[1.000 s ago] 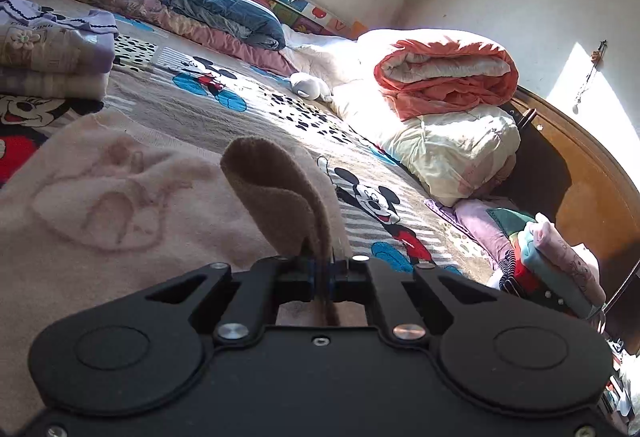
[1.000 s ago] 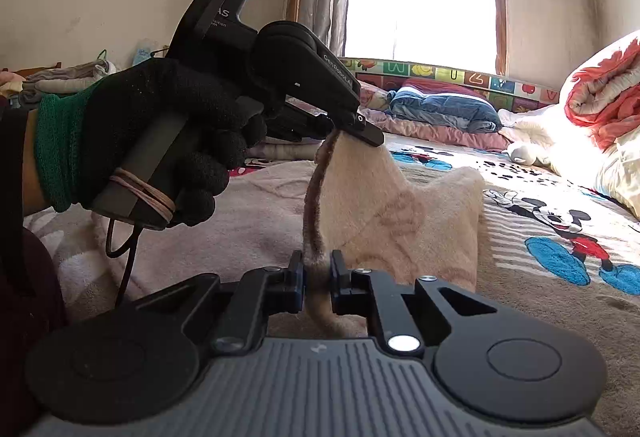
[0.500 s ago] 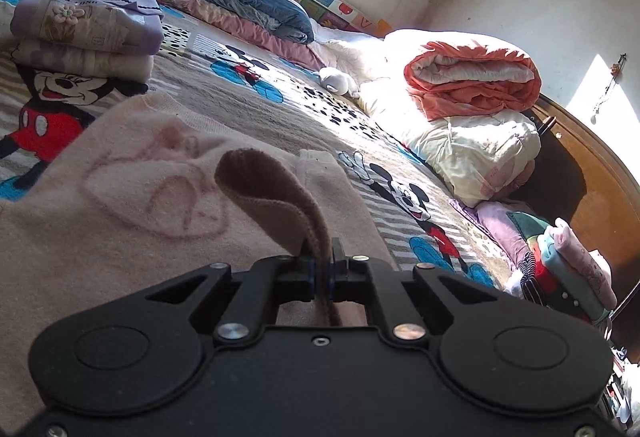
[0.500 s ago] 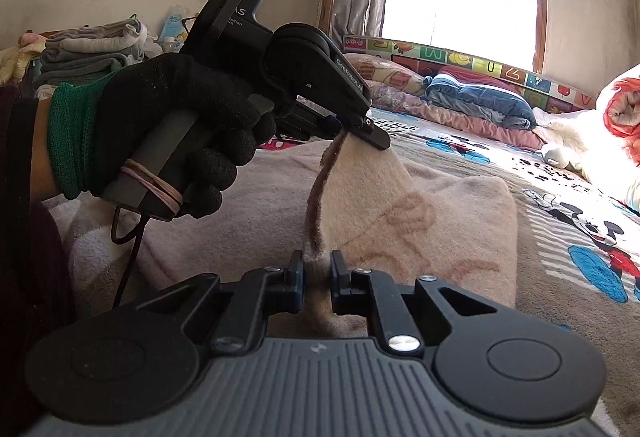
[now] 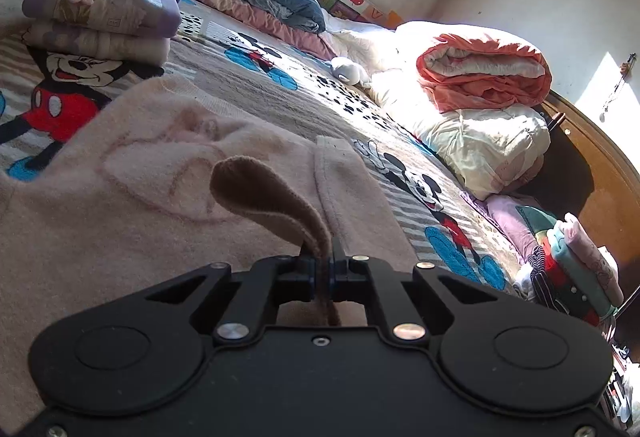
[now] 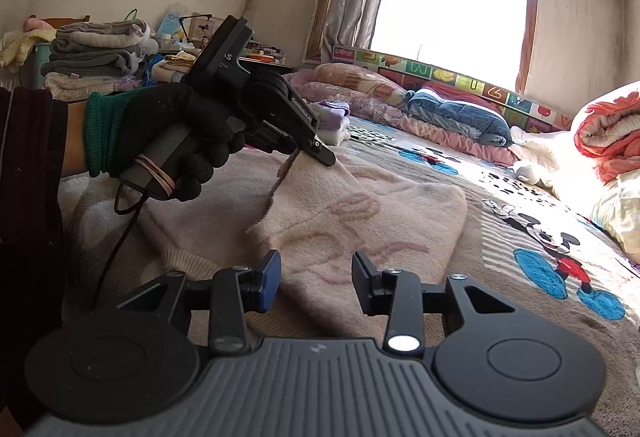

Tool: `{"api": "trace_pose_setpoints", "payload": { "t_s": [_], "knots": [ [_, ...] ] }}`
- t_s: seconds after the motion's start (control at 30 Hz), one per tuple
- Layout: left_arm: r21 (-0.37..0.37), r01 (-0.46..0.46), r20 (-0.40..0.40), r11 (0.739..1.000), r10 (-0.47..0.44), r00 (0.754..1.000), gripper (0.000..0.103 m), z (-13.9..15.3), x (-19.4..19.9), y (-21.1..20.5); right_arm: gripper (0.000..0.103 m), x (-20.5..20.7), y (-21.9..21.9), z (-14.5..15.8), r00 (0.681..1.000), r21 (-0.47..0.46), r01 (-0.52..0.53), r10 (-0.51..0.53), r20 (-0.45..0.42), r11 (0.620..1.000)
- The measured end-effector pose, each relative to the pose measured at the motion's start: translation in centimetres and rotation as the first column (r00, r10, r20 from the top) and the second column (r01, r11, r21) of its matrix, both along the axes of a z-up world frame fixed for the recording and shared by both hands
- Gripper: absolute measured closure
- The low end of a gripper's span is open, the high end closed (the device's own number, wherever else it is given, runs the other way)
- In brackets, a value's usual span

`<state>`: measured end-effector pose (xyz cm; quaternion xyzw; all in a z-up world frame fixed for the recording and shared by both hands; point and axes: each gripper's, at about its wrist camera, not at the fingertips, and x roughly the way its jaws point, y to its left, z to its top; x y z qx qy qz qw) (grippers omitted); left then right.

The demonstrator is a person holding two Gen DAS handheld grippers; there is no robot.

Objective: Fold clothes

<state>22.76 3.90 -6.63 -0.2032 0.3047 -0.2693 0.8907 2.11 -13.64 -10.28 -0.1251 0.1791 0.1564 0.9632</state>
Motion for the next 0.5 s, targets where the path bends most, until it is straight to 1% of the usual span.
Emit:
{"api": "trace_pose_setpoints", "payload": {
  "t_s": [0.03, 0.13, 0.2, 0.23, 0.27, 0.3, 0.33, 0.37, 0.43, 0.5],
  "knots": [
    [-0.004, 0.005, 0.002, 1.0, -0.005, 1.0, 0.1, 0.2, -0.2, 0.1, 0.057, -0.4, -0.3, 0.0, 1.0, -0.007, 0.005, -0.005, 0.004, 1.0],
    [-0.011, 0.021, 0.025, 1.0, -0.021, 0.999, 0.1, 0.9, -0.8, 0.2, 0.057, -1.1, -0.7, -0.1, 1.0, -0.037, 0.003, -0.003, 0.011, 0.999],
    [-0.003, 0.017, 0.02, 1.0, -0.017, 1.0, 0.1, 0.8, -0.7, 0.3, 0.056, -1.2, -0.5, -0.5, 1.0, -0.063, -0.009, 0.011, 0.019, 0.998],
    [-0.001, 0.011, 0.005, 1.0, -0.011, 1.0, 0.1, 0.5, -0.5, 0.3, 0.055, -1.0, -0.4, -0.7, 1.0, -0.07, -0.006, 0.006, 0.005, 0.998],
    [0.004, 0.004, -0.013, 1.0, -0.004, 1.0, 0.1, 0.1, -0.4, 0.3, 0.055, -0.6, -0.5, -1.0, 1.0, -0.076, 0.005, -0.007, -0.024, 0.997],
    [0.02, 0.0, -0.027, 1.0, 0.001, 1.0, 0.1, -0.3, -0.2, 0.2, 0.052, -0.2, -0.7, -1.5, 0.998, -0.078, 0.007, -0.012, -0.065, 0.997],
    [0.041, -0.006, -0.038, 0.999, 0.007, 0.999, 0.1, -0.7, 0.0, 0.0, 0.045, 0.2, -0.8, -2.1, 0.993, -0.072, -0.003, -0.006, -0.119, 0.997],
    [0.075, -0.014, -0.041, 0.997, 0.017, 0.999, 0.1, -1.0, 0.1, -0.2, 0.042, 0.6, -1.0, -2.7, 0.986, -0.066, -0.011, 0.0, -0.165, 0.998],
    [0.066, -0.027, -0.052, 0.997, 0.03, 0.998, 0.1, -1.4, 0.2, 0.1, 0.041, 0.3, -0.9, -2.5, 0.99, -0.073, -0.01, -0.001, -0.142, 0.997],
    [0.047, -0.028, -0.042, 0.999, 0.03, 0.999, 0.1, -1.2, 0.0, 0.4, 0.044, -0.4, -0.6, -1.8, 0.996, -0.077, -0.019, 0.013, -0.087, 0.997]
  ]
}}
